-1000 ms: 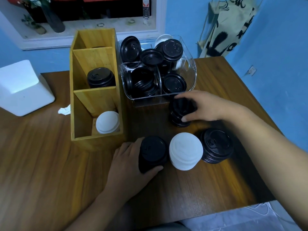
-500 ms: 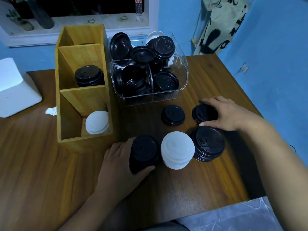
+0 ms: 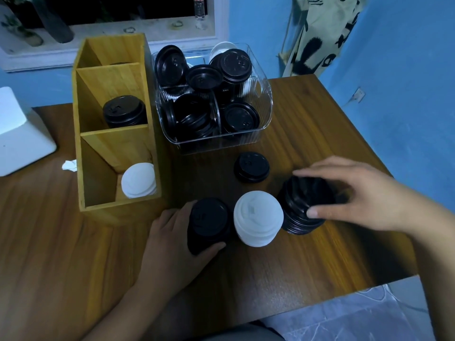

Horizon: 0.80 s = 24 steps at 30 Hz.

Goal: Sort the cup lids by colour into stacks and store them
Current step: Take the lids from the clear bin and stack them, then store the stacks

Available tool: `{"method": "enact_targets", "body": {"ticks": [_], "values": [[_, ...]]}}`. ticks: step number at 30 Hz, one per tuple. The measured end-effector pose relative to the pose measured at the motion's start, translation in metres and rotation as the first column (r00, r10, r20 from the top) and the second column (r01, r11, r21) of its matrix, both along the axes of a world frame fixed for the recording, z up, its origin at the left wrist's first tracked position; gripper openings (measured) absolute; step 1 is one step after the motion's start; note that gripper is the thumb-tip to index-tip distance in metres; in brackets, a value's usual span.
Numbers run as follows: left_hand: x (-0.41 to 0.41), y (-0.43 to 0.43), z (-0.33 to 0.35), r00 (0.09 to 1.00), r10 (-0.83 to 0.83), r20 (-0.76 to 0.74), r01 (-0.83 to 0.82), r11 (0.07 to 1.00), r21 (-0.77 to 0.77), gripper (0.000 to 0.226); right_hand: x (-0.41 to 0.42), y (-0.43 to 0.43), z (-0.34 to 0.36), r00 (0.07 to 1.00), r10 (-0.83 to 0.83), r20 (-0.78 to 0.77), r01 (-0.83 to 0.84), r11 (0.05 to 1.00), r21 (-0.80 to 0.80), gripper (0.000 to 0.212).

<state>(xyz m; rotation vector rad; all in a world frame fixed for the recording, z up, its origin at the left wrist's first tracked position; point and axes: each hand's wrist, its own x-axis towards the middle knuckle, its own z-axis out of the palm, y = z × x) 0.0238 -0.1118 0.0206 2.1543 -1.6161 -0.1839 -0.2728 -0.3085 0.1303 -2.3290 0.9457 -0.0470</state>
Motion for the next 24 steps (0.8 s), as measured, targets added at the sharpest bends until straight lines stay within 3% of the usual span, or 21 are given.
{"method": "enact_targets", "body": {"ticks": [3, 7, 11, 19, 24], "values": [[-0.001, 0.0, -0.001, 1.0, 0.0, 0.002, 0.0, 1.0, -0.004, 0.093, 0.001, 0.01, -0.008, 0.989, 0.036, -0.14, -0.048, 0.995, -0.087, 0.076], [0.0, 0.001, -0.002, 1.0, -0.007, -0.012, 0.007, 1.0, -0.005, 0.094, 0.003, 0.016, -0.017, 0.983, 0.025, -0.184, -0.057, 0.984, -0.171, 0.075], [0.001, 0.001, -0.003, 1.0, -0.019, -0.005, 0.019, 1.0, 0.008, 0.095, 0.009, 0.02, -0.02, 0.977, 0.008, -0.211, -0.047, 0.983, -0.179, 0.077], [0.001, 0.001, -0.004, 0.999, -0.021, -0.024, 0.022, 1.0, 0.004, 0.095, 0.03, 0.015, -0.002, 0.883, 0.038, -0.468, -0.165, 0.958, -0.233, 0.077], [0.0, 0.002, -0.003, 0.999, -0.027, -0.027, 0.026, 1.0, -0.006, 0.096, 0.025, 0.01, -0.006, 0.921, 0.134, -0.365, -0.197, 0.97, -0.14, 0.073]]}}
